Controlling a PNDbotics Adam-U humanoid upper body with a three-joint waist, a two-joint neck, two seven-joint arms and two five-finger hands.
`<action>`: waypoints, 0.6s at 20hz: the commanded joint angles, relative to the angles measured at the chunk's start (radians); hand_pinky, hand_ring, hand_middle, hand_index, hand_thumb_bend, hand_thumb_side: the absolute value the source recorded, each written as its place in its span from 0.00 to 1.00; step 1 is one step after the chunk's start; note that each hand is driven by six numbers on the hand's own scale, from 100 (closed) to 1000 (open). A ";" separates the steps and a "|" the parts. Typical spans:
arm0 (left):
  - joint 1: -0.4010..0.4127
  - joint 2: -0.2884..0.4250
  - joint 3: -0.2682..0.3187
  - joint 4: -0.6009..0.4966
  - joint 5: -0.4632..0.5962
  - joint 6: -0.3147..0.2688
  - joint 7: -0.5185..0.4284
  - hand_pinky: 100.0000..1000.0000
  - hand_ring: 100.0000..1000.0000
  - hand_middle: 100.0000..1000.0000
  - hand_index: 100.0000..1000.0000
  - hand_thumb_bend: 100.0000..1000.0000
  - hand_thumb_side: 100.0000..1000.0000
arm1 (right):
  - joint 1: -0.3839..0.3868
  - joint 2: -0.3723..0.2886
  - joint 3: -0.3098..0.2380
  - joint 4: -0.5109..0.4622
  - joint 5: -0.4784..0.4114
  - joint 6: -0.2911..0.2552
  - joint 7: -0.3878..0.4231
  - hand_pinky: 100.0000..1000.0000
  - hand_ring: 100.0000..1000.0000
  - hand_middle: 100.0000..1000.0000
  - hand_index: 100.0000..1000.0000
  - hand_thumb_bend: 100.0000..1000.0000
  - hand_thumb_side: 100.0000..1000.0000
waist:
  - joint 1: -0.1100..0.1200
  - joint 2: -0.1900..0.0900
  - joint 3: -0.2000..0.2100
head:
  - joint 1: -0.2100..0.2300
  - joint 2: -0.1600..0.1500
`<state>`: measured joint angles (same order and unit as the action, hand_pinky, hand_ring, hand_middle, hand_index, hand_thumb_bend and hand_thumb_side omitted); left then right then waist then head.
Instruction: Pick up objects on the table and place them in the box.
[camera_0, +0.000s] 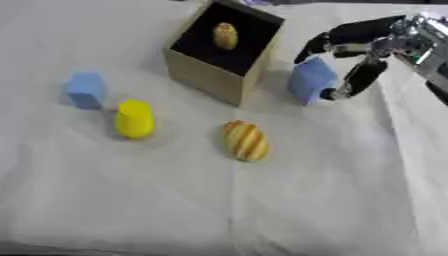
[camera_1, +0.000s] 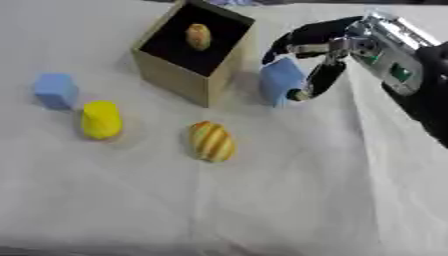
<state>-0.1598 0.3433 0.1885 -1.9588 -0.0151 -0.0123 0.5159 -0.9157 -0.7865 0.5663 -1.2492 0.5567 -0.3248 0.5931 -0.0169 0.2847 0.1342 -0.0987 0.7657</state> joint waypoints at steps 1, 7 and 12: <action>-0.007 0.018 0.002 -0.008 0.006 -0.001 -0.003 0.66 0.58 0.54 0.72 0.31 0.56 | -0.024 -0.003 -0.017 0.024 0.021 -0.012 -0.009 0.91 0.91 0.82 0.91 0.29 0.11 | 0.004 -0.014 0.002 | -0.003 0.004; -0.007 0.017 0.003 -0.007 0.009 -0.002 -0.003 0.66 0.58 0.54 0.72 0.31 0.56 | -0.026 0.012 -0.025 0.056 0.037 -0.025 -0.026 0.89 0.86 0.71 0.83 0.23 0.05 | 0.006 -0.009 0.004 | -0.004 0.004; -0.008 0.017 0.002 -0.007 0.010 -0.003 -0.005 0.66 0.58 0.54 0.72 0.31 0.56 | -0.022 0.011 -0.038 0.042 0.007 -0.014 -0.060 0.86 0.76 0.57 0.71 0.12 0.00 | 0.005 -0.008 0.003 | -0.003 0.004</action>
<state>-0.1598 0.3431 0.1884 -1.9541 -0.0065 -0.0140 0.5141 -0.9228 -0.7523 0.5465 -1.1972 0.5715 -0.3418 0.5440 -0.0144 0.2916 0.1372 -0.0998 0.7657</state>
